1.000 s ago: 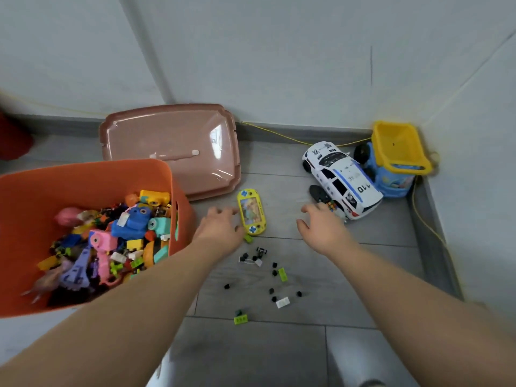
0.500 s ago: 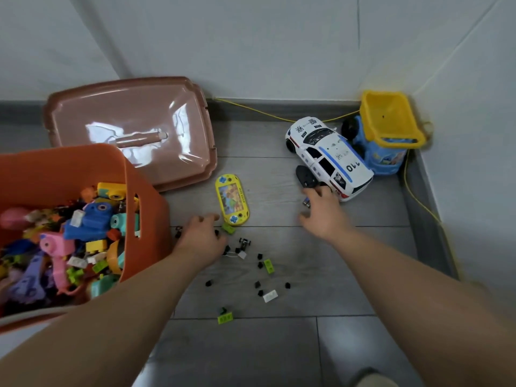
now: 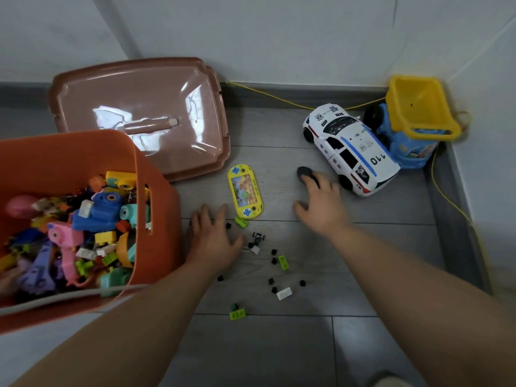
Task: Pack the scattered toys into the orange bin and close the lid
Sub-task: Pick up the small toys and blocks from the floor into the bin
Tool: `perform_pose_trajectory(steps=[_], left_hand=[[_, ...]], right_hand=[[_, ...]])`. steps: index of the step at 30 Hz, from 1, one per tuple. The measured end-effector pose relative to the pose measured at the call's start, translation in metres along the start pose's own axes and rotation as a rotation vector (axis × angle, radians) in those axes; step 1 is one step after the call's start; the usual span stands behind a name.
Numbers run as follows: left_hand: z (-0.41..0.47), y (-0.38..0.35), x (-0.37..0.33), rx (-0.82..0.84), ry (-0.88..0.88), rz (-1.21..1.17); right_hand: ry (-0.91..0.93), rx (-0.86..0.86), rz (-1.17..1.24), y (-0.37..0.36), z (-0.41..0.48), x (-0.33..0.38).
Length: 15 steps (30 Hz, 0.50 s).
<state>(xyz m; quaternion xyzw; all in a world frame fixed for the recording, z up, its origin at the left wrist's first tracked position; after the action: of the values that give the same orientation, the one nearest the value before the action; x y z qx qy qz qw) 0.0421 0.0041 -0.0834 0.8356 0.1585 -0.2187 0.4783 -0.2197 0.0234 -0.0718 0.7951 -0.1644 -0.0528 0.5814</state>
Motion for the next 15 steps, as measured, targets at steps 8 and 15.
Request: perform_pose_trajectory(steps=[8, 15], left_hand=[[-0.02, -0.012, 0.003, -0.001, -0.328, 0.055], [-0.034, -0.018, 0.009, 0.127, -0.544, 0.184]], right_hand=[[0.493, -0.052, -0.223, -0.025, -0.047, 0.024], [0.458, -0.224, -0.216, -0.024, -0.065, 0.012]])
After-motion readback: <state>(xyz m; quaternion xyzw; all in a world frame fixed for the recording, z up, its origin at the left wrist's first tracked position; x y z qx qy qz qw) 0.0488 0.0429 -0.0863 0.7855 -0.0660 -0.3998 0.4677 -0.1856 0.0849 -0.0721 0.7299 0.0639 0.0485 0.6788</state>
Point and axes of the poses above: each hand's wrist, its own z-axis towards the middle knuckle, its own y-axis out of the back of the hand, x = y × z, the point moved 2 cm from there along z, towards the middle knuckle, and after that the axes turned 13 degrees about -z, right-handed, at the moved point
